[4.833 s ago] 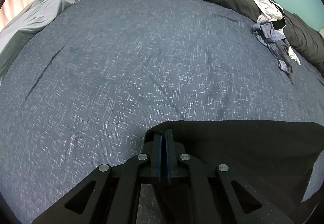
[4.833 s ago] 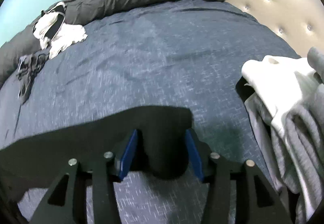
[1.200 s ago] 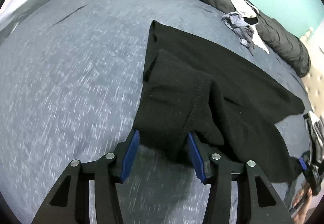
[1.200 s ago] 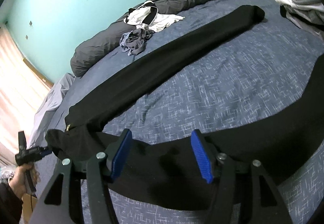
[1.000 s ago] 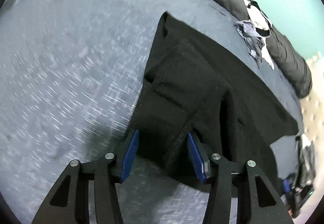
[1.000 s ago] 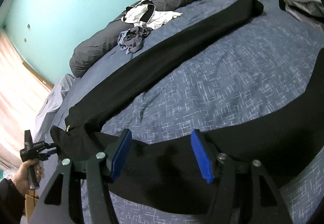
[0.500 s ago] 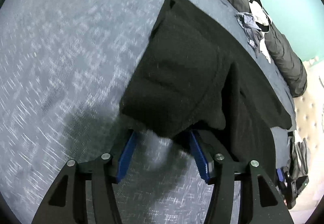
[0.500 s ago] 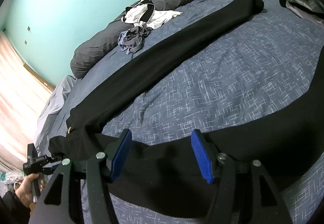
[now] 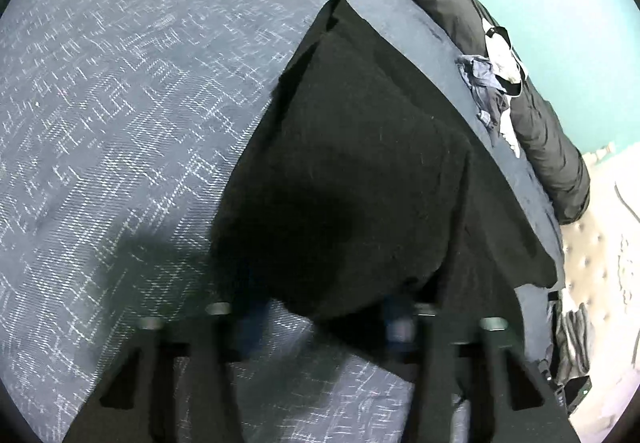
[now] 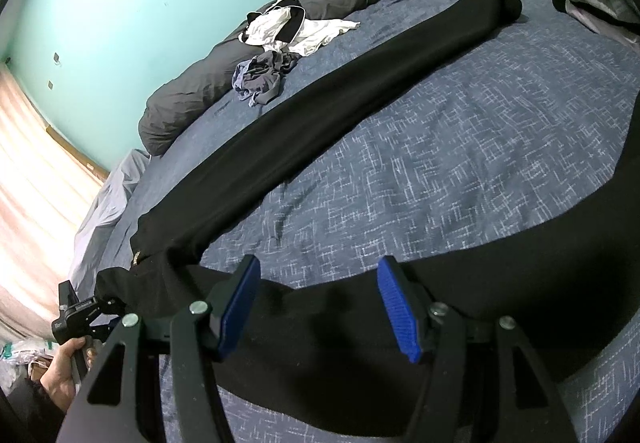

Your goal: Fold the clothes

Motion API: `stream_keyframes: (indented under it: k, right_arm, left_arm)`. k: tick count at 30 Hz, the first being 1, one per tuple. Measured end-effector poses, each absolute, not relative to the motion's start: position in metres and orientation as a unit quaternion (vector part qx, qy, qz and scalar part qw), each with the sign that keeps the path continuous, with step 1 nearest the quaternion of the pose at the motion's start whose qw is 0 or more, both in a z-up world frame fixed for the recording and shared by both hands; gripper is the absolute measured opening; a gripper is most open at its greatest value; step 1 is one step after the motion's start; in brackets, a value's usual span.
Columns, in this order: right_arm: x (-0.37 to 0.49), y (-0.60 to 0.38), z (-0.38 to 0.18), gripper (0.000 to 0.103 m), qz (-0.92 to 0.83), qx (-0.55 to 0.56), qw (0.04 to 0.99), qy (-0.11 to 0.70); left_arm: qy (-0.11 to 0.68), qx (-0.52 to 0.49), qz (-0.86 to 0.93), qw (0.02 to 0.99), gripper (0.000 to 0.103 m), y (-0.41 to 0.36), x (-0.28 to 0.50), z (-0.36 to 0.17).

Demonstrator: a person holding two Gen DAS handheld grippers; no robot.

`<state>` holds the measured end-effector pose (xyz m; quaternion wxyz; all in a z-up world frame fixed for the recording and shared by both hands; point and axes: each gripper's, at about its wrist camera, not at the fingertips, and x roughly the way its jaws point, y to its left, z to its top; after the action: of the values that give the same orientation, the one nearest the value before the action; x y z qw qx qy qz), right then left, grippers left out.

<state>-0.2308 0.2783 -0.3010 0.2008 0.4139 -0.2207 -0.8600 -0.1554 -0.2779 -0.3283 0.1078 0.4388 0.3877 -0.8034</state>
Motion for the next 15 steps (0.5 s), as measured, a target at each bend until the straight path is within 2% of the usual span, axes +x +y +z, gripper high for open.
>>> stream_keyframes:
  k: [5,15]
  right_arm:
    - [-0.232,0.283,-0.302,0.062,-0.859,0.414,0.197,-0.227]
    - [-0.224,0.314,-0.279,0.062,-0.873,0.394,0.169,-0.233]
  left_arm:
    - [0.346,0.439,-0.824,0.093,0.017,-0.273,-0.15,-0.304]
    - [0.314,0.417,-0.849,0.077,0.014,-0.272,-0.134,-0.234]
